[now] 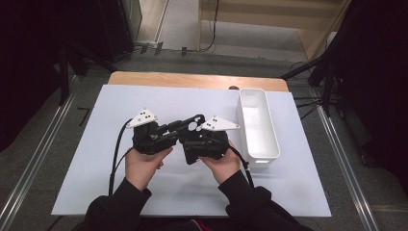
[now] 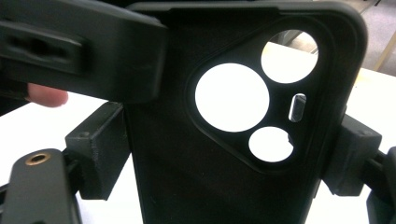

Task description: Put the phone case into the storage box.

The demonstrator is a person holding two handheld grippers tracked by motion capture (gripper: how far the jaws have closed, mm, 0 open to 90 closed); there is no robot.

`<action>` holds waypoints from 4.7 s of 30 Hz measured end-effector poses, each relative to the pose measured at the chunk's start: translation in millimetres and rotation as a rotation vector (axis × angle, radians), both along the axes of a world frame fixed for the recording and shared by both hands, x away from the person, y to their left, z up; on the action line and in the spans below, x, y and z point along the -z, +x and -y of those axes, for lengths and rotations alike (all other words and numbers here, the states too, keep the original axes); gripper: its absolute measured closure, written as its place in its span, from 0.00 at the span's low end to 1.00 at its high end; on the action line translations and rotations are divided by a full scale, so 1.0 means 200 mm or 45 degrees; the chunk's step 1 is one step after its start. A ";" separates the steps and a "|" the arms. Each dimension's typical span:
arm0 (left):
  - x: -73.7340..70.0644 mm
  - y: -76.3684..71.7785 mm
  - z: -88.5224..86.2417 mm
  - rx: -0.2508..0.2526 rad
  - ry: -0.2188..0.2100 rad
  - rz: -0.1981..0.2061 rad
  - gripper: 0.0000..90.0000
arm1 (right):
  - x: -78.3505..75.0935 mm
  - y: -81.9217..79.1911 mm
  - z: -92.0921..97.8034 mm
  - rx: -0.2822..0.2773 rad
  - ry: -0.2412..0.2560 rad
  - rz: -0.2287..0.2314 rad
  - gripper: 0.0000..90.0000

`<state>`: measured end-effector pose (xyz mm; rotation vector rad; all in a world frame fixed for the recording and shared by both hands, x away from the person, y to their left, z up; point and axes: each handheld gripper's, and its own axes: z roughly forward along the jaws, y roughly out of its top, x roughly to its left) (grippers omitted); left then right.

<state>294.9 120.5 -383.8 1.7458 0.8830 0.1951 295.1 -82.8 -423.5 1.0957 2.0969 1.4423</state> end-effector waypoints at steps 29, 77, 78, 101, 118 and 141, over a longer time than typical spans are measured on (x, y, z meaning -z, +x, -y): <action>0.04 0.03 -0.05 0.284 0.008 0.046 0.37 | 0.01 0.09 0.16 -0.031 0.007 -0.021 0.16; 0.41 -0.06 -0.27 0.384 0.146 0.086 0.24 | -0.07 0.12 0.28 -0.162 0.047 -0.044 0.16; 0.41 -0.06 -0.28 0.378 0.145 0.081 0.24 | -0.07 0.11 0.29 -0.162 0.049 -0.044 0.16; 0.41 -0.10 -0.45 0.278 0.151 0.040 0.24 | -0.19 0.16 0.37 -0.149 0.053 -0.063 0.16; 0.41 -0.12 -0.47 0.281 0.138 0.044 0.24 | -0.32 0.19 0.55 -0.079 0.094 -0.047 0.16; 0.41 -0.12 -0.46 0.287 0.122 0.044 0.24 | -0.39 0.18 0.77 0.118 0.104 -0.008 0.16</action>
